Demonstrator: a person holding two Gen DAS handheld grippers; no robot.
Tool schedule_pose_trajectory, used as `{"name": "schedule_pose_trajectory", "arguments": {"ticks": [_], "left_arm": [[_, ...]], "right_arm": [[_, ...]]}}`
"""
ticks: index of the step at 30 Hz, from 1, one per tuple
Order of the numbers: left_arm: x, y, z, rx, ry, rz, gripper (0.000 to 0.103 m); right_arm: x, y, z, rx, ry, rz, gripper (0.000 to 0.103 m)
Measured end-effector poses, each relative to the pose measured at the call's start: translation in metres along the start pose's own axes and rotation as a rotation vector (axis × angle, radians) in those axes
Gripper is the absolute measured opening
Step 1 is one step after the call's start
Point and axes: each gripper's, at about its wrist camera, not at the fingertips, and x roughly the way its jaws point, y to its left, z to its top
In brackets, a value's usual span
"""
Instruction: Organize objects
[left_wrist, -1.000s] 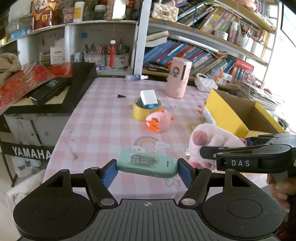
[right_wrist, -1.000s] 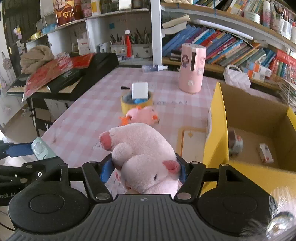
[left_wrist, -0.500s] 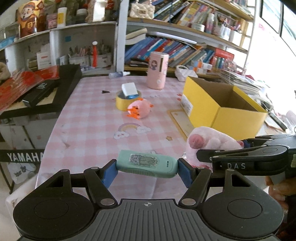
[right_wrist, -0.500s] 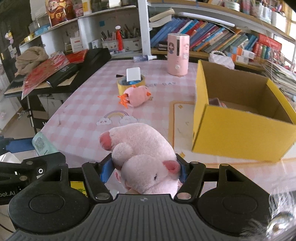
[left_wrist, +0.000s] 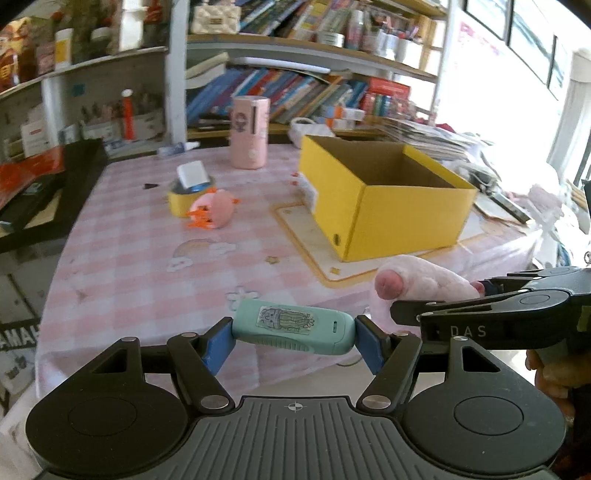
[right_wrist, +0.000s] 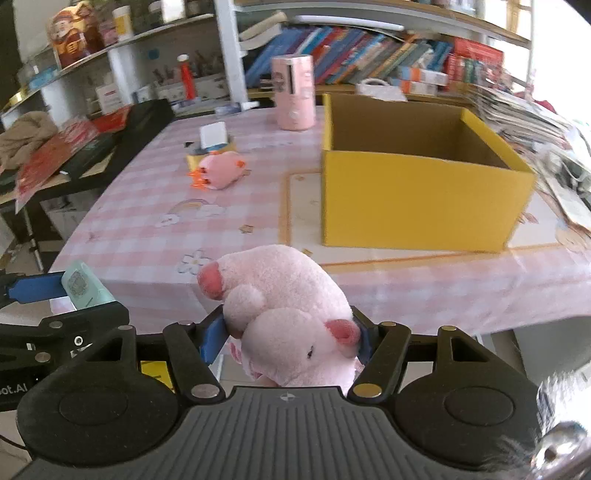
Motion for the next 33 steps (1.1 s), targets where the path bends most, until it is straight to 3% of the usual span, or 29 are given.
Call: {"name": "schedule_pose_trajectory", "arguments": {"ticks": [22,33], "left_arm": [[0.029,-0.053,0.015,0.123,0.012,-0.151,0.070],[0.043,-0.069,0.024,0.144,0.019,-0.172,0.070]], "right_arm": [[-0.024,-0.057,-0.017,0.130,0.001,-0.155,0.064],[-0.022,-0.081,-0.015,0.166,0.010,-0.182,0.064]]}}
